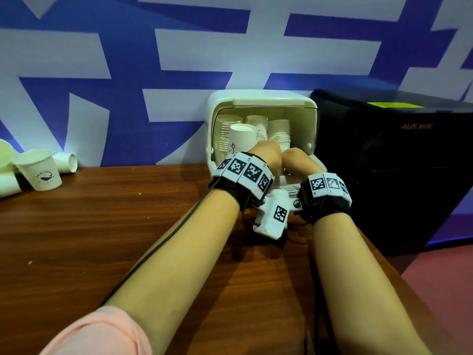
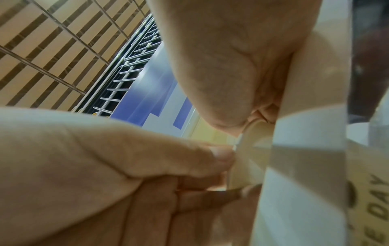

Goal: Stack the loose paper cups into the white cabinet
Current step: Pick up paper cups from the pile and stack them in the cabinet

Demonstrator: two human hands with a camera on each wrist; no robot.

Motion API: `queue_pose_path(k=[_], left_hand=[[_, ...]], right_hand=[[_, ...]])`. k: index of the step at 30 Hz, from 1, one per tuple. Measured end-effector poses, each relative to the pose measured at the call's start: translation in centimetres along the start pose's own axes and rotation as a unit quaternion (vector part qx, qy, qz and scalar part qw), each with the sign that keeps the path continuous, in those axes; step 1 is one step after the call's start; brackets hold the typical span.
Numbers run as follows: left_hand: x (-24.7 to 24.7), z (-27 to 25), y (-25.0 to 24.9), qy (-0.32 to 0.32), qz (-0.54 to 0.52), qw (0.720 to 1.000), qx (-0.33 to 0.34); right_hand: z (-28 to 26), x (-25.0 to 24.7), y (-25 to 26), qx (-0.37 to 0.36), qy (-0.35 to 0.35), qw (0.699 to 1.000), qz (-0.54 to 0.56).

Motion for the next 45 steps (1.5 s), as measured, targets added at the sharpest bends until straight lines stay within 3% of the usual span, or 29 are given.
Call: queue_pose_path(k=[3,8,17,23,26,31,37,45], left_hand=[[-0.6,-0.5,-0.1,-0.017,-0.037,0.999,0.024],[0.4,-0.7,0.4,0.034,-0.064,0.997,0.019],[-0.7,-1.4,0.6,0.045,-0.091,0.994,0.033],[-2.6,-2.8,3.0,0.017,-0.275,0.96,0.037],[-3.6,-4.1,5.0,-0.001,-0.339,0.94,0.039],[-5.5,-7.1,9.3,-0.024,-0.358,0.933,0.03],[-7.4,-11.7,16.0,-0.02,-0.358,0.933,-0.008],[-9.7,-19.7,28.3,-0.066,-0.352,0.926,-0.123]], right_hand=[[-0.1,-0.5,0.4,-0.004,-0.002,1.0,-0.024],[-0.3,-0.7,0.5,0.01,0.005,0.999,-0.037],[-0.6,-1.9,0.9,0.013,-0.02,1.0,0.012],[-1.2,-3.2,2.7,0.007,-0.065,0.997,-0.041],[-2.0,-3.0,4.9,-0.025,-0.068,0.996,-0.061],[-4.2,-0.7,10.4,-0.118,-0.046,0.991,-0.049],[-8.1,5.2,16.1,-0.196,0.049,0.977,-0.071],[-13.4,17.2,23.8,-0.253,0.212,0.937,-0.111]])
Point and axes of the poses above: each hand's wrist, its own z-axis towards the middle knuckle, its own x-axis out of the palm, y = z × x, the point moved 10 cm from there along z, towards the middle knuckle, and after that the axes turned 8 degrees about -x, right-handed, at the moved point
